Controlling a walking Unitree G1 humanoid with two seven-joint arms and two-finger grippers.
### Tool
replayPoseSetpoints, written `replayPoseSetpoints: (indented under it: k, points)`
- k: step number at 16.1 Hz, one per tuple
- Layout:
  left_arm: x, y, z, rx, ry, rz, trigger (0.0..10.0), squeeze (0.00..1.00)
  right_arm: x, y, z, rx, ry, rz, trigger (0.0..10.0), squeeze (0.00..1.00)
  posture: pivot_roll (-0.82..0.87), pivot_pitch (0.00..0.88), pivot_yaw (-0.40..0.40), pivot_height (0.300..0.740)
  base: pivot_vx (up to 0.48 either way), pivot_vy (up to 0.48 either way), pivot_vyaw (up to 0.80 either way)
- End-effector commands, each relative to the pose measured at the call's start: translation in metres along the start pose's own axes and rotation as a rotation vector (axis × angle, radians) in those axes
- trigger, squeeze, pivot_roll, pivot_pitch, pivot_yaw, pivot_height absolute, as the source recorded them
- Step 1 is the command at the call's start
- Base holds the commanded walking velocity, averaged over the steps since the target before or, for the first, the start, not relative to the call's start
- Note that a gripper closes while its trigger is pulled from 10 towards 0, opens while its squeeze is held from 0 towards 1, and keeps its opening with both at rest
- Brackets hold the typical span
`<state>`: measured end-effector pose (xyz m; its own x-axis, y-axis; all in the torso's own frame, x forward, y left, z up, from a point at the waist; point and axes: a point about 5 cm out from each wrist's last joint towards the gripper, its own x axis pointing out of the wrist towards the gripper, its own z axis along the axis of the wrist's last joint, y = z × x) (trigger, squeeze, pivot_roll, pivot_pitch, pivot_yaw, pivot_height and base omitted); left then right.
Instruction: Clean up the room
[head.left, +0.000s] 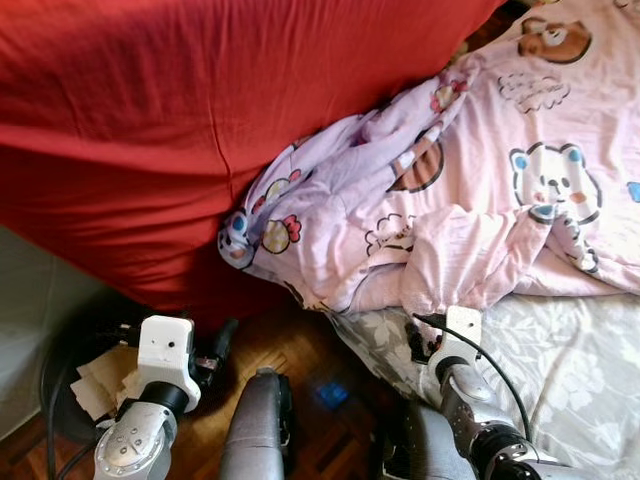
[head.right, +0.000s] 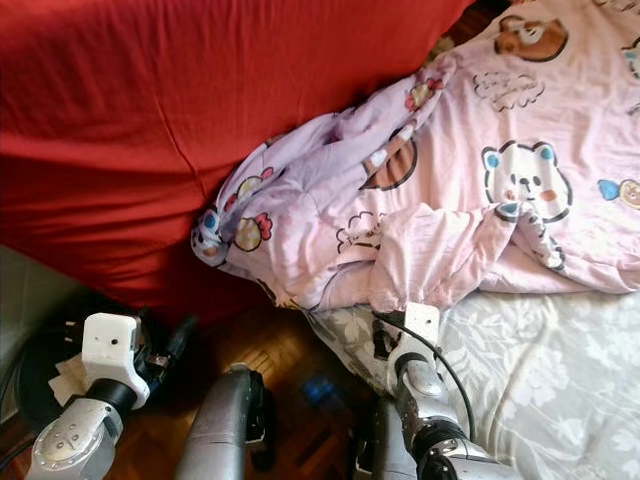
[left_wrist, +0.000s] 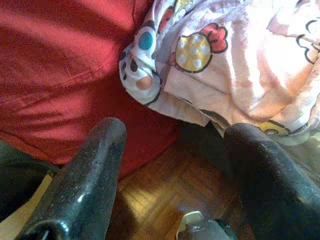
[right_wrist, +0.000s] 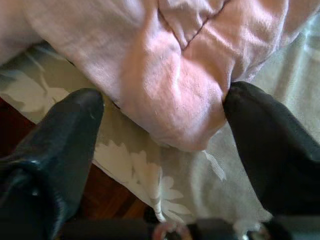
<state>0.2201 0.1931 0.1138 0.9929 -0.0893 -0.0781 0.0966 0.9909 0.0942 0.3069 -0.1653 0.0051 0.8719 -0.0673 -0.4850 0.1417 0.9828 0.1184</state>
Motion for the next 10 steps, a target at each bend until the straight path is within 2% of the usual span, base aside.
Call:
replayPoseSetpoints:
  k: [1, 5, 10]
  points:
    - [-0.008, 0.001, -0.004, -0.004, 0.04, 0.002, 10.0, 0.0, -0.005, -0.005, -0.02, -0.007, 0.078, -0.019, 0.0, 0.0, 0.3, 0.437, 0.031, 0.655, 0.0, 0.0, 0.0]
    - [-0.014, -0.001, -0.004, -0.012, 0.062, 0.009, 10.0, 0.0, -0.004, -0.017, -0.015, -0.009, 0.068, -0.062, 0.0, 0.0, 0.29, 0.448, 0.032, 0.655, 0.0, 0.0, 0.0]
    - [-0.015, -0.002, -0.003, -0.016, 0.07, 0.008, 10.0, 0.0, -0.002, -0.018, -0.006, -0.045, 0.047, -0.054, 0.0, 0.0, 0.29, 0.459, 0.037, 0.655, 0.0, 0.0, 0.0]
